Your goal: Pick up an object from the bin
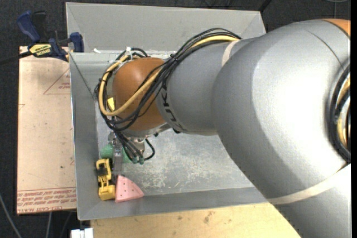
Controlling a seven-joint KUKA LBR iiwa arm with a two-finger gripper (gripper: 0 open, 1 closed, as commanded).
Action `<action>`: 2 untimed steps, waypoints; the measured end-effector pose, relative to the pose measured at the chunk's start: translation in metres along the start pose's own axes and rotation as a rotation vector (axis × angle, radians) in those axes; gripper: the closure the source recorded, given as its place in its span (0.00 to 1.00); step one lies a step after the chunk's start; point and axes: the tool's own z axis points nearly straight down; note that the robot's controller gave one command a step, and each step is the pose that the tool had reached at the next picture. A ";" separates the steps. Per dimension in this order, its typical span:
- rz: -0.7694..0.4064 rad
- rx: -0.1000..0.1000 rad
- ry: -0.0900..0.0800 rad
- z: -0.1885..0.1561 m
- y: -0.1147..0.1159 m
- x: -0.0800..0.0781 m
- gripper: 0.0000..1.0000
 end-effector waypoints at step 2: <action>-0.033 -0.006 -0.014 -0.068 -0.008 -0.005 1.00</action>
Offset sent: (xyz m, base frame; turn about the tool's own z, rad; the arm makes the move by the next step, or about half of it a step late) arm 0.0126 -0.0303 0.0007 -0.0870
